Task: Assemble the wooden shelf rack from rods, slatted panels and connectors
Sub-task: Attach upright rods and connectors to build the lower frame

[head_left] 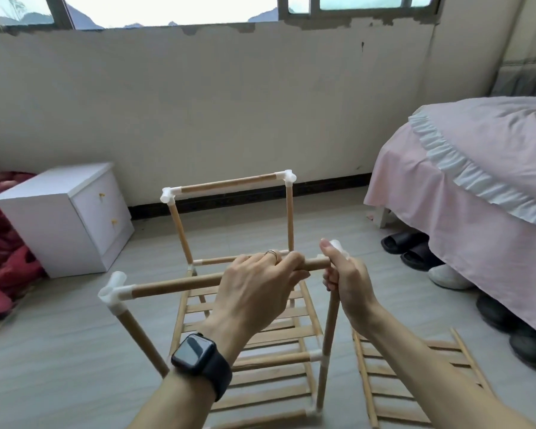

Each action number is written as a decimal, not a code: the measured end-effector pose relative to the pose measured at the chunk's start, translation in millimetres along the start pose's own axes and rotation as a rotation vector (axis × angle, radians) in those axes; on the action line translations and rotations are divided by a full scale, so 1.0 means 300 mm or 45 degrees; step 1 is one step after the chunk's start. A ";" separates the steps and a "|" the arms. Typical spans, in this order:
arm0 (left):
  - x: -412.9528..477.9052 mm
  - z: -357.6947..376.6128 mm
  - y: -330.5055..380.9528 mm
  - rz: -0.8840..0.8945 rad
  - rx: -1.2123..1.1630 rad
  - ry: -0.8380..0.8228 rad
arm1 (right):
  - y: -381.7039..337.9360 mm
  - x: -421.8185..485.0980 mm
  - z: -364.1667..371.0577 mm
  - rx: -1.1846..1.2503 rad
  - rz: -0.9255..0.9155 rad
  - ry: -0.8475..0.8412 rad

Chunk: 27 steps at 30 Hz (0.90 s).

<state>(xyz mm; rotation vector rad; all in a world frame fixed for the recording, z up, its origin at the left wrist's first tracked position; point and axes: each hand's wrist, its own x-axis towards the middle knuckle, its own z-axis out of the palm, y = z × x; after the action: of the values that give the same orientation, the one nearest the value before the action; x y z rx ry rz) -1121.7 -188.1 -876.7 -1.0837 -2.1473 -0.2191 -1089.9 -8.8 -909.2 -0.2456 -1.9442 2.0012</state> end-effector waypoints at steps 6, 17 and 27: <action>-0.003 -0.002 -0.016 0.021 0.014 -0.064 | 0.009 0.006 -0.014 0.047 0.013 0.008; -0.013 0.015 -0.016 -0.040 -0.004 -0.116 | 0.012 -0.012 -0.020 -0.020 0.004 0.070; -0.005 0.045 0.040 -0.081 0.023 -0.078 | -0.012 -0.032 0.029 -0.170 -0.093 0.007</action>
<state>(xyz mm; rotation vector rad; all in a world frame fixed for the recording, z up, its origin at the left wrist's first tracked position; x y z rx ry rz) -1119.1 -175.6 -889.6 -1.0250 -2.2357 -0.1978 -1083.8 -20.4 -906.2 -0.2092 -2.0561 1.8263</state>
